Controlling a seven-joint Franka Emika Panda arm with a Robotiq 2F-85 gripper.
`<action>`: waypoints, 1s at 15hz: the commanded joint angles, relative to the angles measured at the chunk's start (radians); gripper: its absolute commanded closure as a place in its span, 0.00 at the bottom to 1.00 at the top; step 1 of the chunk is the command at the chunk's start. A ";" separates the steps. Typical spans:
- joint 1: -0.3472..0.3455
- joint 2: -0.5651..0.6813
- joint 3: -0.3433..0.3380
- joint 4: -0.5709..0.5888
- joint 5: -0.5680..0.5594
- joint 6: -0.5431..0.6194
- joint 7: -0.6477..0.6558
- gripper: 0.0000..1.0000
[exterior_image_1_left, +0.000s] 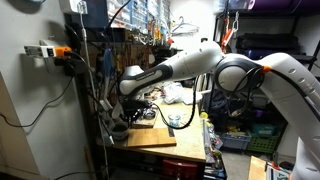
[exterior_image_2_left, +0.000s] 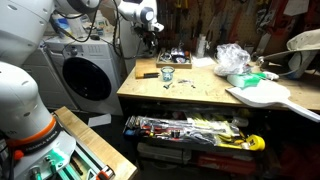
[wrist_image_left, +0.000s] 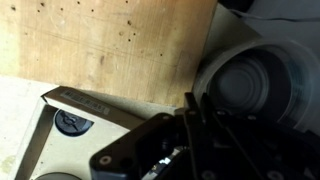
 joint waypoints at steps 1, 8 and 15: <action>0.008 0.002 -0.006 0.017 -0.005 -0.015 0.014 1.00; -0.009 -0.059 0.010 -0.023 0.016 0.010 -0.026 0.99; -0.028 -0.192 0.006 -0.215 0.005 0.004 -0.130 0.99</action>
